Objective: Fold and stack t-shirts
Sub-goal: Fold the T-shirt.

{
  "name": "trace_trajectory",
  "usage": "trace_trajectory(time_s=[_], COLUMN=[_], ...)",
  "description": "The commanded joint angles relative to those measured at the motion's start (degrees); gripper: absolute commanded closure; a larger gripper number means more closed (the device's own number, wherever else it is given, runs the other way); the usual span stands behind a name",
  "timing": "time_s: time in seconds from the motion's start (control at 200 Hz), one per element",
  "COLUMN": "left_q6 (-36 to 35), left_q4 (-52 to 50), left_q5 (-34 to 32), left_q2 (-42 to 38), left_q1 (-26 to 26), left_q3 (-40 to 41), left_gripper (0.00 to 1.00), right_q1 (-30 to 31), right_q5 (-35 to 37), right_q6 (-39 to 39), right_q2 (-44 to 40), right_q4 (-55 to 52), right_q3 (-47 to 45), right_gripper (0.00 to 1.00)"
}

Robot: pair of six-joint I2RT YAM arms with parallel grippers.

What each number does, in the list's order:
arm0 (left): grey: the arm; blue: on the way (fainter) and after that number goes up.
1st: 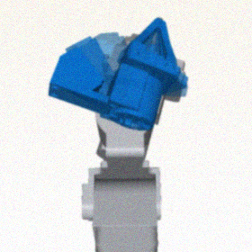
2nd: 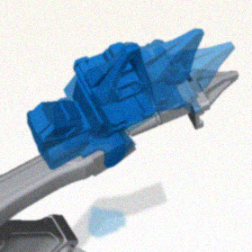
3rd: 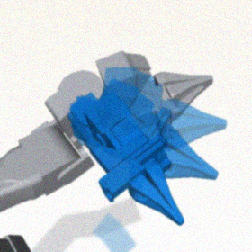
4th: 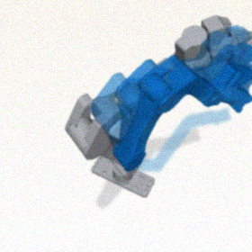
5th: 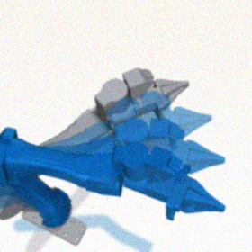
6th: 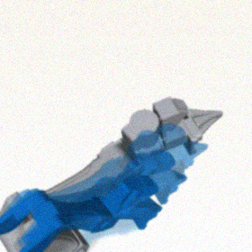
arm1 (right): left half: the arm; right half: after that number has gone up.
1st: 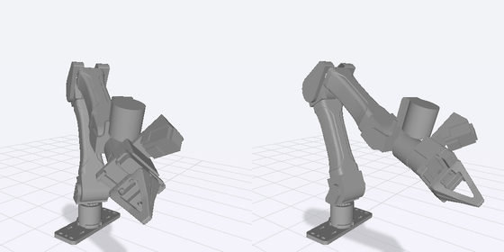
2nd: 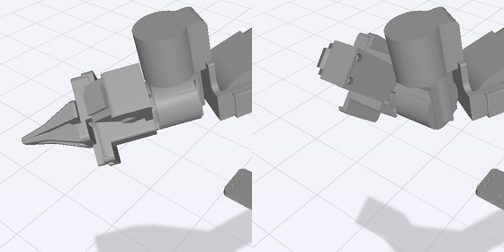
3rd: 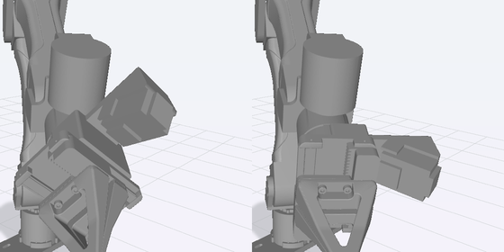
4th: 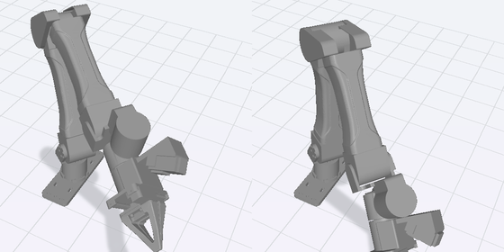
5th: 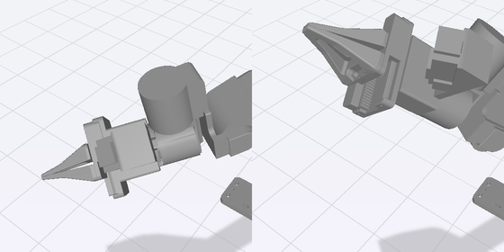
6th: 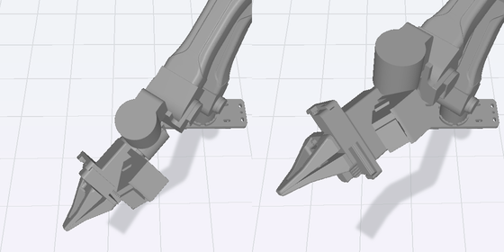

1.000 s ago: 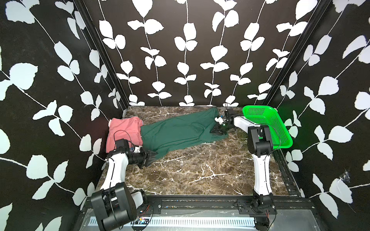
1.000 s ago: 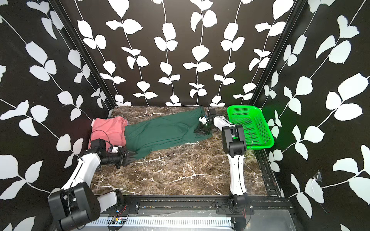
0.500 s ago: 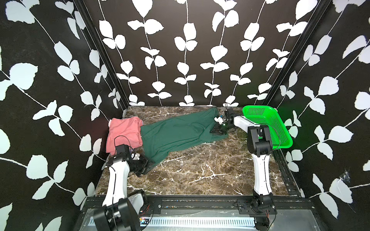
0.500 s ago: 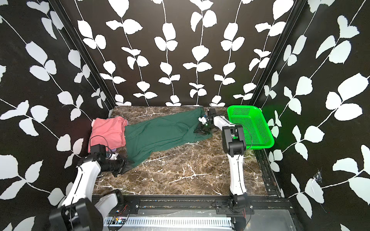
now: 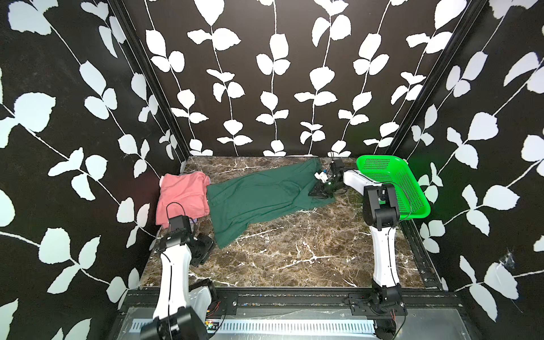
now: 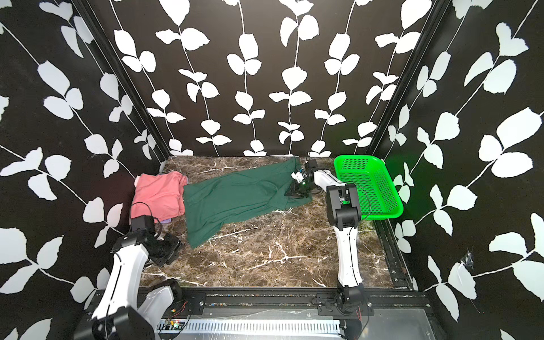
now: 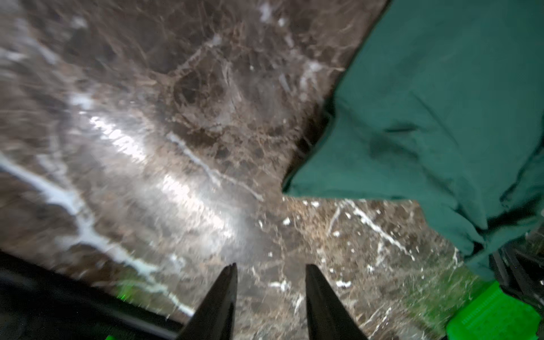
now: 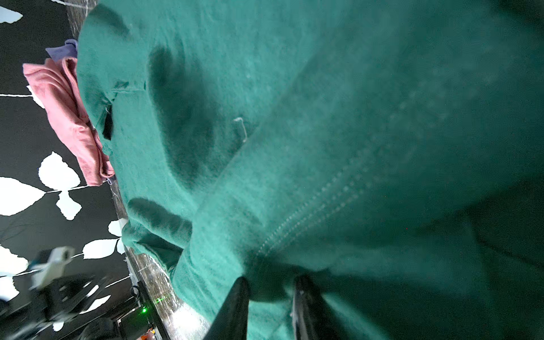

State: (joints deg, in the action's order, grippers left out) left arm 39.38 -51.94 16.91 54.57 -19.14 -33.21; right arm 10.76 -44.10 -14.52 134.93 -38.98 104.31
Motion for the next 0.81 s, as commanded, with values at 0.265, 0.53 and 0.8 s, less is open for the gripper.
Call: trace_trajectory(time_s=[0.265,0.53,0.8], left_q6=[1.80,2.16,-0.05], left_q4=[15.56,23.72,21.73], left_q5=[4.20,11.08,15.49], left_q2=[10.66,18.17,22.85], left_q1=[-0.12,-0.16,-0.03], left_q3=[3.48,4.29,3.17], left_gripper=[0.59,0.59,0.62], right_q1=[1.01,1.00,0.92], right_q5=[4.26,4.33,4.63], right_q6=[1.75,1.78,1.58], right_q2=[4.09,4.86,5.26], right_q4=[-5.09,-5.70,-6.09], right_q3=[-2.67,-1.31,-0.43], right_gripper=[0.72,0.71,0.71])
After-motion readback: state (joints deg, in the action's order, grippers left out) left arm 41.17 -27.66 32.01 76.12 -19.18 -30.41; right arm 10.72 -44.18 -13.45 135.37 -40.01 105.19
